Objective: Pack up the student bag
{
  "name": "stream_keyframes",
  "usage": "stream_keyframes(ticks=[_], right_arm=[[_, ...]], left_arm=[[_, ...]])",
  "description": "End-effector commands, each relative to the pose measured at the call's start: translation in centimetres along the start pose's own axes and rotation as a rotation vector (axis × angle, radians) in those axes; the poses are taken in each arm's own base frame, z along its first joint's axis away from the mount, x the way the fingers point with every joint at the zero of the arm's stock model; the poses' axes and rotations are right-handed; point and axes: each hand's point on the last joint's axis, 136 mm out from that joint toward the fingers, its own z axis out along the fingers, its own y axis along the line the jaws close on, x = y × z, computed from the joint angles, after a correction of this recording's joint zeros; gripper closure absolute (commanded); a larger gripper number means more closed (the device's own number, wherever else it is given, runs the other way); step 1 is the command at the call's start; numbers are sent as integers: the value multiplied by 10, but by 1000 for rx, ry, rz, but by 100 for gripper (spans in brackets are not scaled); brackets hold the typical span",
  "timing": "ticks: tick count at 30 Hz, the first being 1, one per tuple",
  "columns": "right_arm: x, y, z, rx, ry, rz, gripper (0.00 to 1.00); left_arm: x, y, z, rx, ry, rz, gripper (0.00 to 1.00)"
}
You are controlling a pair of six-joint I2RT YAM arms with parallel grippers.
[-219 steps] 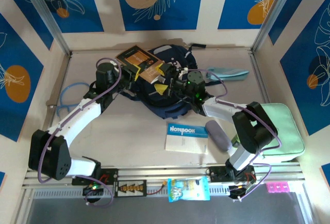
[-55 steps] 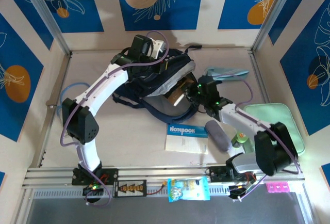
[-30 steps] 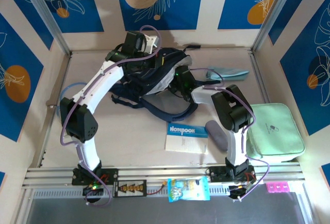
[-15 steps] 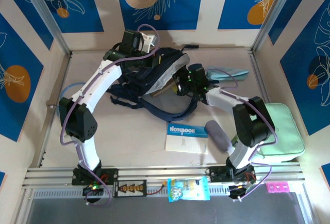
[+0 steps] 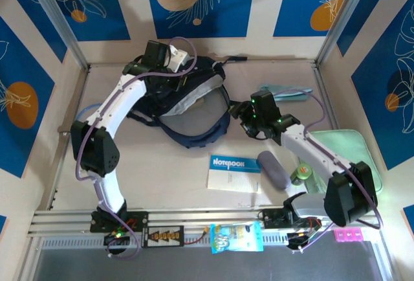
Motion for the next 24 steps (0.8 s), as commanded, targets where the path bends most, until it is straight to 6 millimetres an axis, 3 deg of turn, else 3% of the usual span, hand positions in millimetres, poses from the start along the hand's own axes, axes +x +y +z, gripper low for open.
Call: stream_keyframes(ticks=[1,3,4,8,11,15,18,24], right_arm=[[13,-54,-10,199,30,-150,31],[28,-58,-10,202,91,-213,32],[37,-58,-9,191,126,-250,32],[77,-69,-2,240,263,-361,35],[104,-76,9,246,349,-369,37],[137,-72,27,205,456,-389,38],[152,-71,41,228,498,-425,39],[152,-74,67,307,494,-450,40]], left_arm=[[11,19,-14,-86,11,11,100],[15,4,-16,-8,-8,-56,68],[17,-3,-19,25,-16,-90,58],[21,-16,-39,63,-71,-261,28],[24,-18,-53,62,-141,-349,13],[34,-12,-72,1,-186,-415,1],[42,-9,-80,-33,-193,-428,0],[55,-13,-79,-20,-173,-443,0]])
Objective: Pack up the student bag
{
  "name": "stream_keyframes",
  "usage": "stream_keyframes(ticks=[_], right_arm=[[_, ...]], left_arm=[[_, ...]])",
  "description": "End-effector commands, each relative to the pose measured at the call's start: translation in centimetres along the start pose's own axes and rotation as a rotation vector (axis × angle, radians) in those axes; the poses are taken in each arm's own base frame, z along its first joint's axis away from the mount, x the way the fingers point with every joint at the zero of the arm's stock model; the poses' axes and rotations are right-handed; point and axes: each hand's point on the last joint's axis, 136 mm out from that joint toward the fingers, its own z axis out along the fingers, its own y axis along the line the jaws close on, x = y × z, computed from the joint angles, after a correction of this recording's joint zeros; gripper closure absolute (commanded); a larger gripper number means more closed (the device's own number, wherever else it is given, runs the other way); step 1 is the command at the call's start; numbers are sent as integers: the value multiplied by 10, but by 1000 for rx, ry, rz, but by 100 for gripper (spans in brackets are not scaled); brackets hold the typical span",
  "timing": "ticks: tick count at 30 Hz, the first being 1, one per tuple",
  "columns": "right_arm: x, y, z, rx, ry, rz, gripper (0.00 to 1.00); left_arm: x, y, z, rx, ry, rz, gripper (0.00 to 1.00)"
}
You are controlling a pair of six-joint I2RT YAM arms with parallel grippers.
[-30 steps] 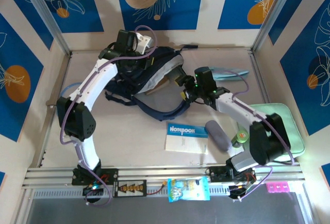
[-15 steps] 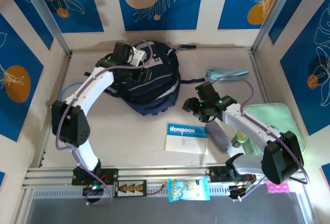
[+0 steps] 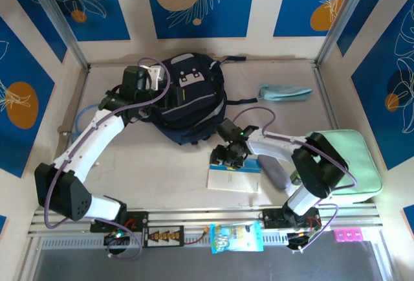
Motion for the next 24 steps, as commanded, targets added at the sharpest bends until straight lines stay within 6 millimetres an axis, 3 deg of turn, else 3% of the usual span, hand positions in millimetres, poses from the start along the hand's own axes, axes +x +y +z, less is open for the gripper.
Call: stream_keyframes(ticks=[1,4,8,12,16,19,24], right_arm=[[-14,13,1,-12,-25,-26,40],[-27,12,8,-5,-50,2,40],[-56,-13,10,41,-108,147,41],[-83,-40,-6,118,-190,273,41],[-105,-26,-36,64,-258,203,41],[-106,-29,-58,96,-301,156,39],[-77,-70,-60,228,-237,179,25]], left_arm=[[2,7,-2,-15,-10,-31,0],[4,6,-1,-6,-1,-33,0],[6,2,1,19,10,-42,0],[10,-4,3,54,26,-61,0],[19,-10,8,96,50,-108,0],[34,-13,12,99,92,-162,0],[78,-17,19,80,182,-280,0]])
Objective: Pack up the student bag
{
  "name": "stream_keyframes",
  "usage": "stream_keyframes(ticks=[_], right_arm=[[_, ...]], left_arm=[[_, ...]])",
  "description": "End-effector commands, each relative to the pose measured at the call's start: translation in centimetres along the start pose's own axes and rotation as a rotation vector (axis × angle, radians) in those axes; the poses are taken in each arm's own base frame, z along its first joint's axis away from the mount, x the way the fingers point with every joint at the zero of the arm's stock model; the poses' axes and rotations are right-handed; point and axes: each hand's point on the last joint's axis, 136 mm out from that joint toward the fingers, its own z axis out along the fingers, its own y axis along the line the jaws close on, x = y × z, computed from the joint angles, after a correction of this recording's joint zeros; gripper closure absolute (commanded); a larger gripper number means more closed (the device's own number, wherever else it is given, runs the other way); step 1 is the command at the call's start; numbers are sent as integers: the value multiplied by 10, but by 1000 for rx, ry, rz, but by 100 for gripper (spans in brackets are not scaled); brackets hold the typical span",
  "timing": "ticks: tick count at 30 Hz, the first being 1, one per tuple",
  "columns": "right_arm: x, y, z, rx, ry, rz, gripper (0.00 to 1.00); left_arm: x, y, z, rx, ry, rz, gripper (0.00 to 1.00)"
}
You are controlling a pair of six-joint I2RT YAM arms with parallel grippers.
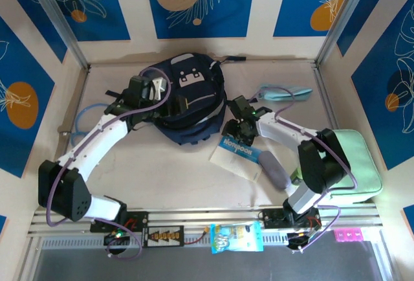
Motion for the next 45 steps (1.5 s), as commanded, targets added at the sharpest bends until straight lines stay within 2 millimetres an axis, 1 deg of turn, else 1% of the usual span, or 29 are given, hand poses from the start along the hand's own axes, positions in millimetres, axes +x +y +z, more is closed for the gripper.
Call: stream_keyframes(ticks=[1,3,5,8,12,16,19,22,26,29,32,34,36,37,40,42,45], right_arm=[[22,-41,-4,132,59,-33,24],[36,-45,-3,122,106,-42,22],[49,-43,-3,101,143,-66,21],[65,-46,1,108,177,-73,20],[85,-62,11,169,215,-45,22],[97,-72,13,225,209,-51,21],[110,-70,18,214,250,-50,21],[127,-51,24,130,318,-25,21],[147,-7,26,-48,414,38,21],[158,27,21,-185,469,89,22],[167,59,11,-336,535,127,23],[165,72,5,-404,549,135,26],[154,69,-1,-382,490,91,27],[146,64,-6,-349,442,51,28],[122,58,-17,-286,310,-96,28],[111,59,-16,-262,278,-178,30],[97,63,-1,-217,255,-258,34]], left_arm=[[33,-4,4,11,65,-107,0],[54,-1,6,-10,92,-145,0],[70,1,7,-20,104,-177,0],[93,4,8,-22,108,-225,0],[124,13,11,-43,129,-283,0],[148,15,13,-45,154,-311,0],[162,17,14,-51,170,-324,0],[170,22,15,-69,177,-331,0],[177,31,18,-103,186,-365,0],[183,30,21,-105,197,-385,2],[192,32,22,-135,209,-413,8],[200,40,17,-186,193,-435,10],[206,45,14,-198,168,-469,12],[208,46,13,-187,156,-485,13],[209,44,10,-159,142,-493,15],[209,43,8,-161,148,-481,15],[209,40,11,-157,158,-472,15]])
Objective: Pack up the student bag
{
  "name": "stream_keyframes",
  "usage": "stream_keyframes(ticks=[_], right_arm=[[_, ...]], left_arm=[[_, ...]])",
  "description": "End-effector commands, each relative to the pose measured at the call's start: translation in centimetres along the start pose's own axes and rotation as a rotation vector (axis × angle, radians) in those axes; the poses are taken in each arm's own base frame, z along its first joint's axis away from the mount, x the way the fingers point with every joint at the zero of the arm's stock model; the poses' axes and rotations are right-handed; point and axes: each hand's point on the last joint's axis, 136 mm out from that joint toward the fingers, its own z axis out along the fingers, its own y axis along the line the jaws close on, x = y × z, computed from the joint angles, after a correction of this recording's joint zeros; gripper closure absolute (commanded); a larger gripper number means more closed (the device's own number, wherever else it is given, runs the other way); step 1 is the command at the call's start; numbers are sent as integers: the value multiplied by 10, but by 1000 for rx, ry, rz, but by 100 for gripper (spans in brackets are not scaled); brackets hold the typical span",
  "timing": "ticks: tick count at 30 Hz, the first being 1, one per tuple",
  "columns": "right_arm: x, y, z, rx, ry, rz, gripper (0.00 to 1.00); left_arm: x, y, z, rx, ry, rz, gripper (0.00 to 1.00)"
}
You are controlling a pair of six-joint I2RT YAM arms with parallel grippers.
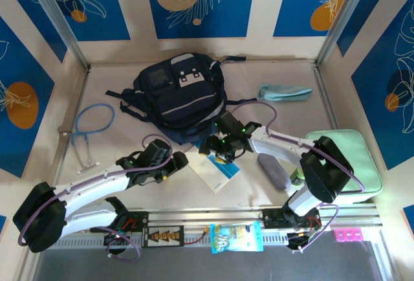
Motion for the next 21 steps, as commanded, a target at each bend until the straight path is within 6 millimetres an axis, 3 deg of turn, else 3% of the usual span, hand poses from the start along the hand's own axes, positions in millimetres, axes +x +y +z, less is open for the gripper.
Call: stream_keyframes(ticks=[1,7,10,15,21], right_arm=[[-14,-22,11,135,6,-124,35],[-46,-17,36,127,-22,-87,38],[-50,-23,43,152,-35,-31,37],[-34,-61,36,239,-68,108,37],[-4,-114,6,321,-169,309,38]], left_arm=[[-3,-9,0,20,-16,-7,13],[-2,-21,8,48,0,40,4],[-4,-28,9,61,0,54,3],[0,-35,11,69,26,69,4],[10,-54,19,125,84,92,9]])
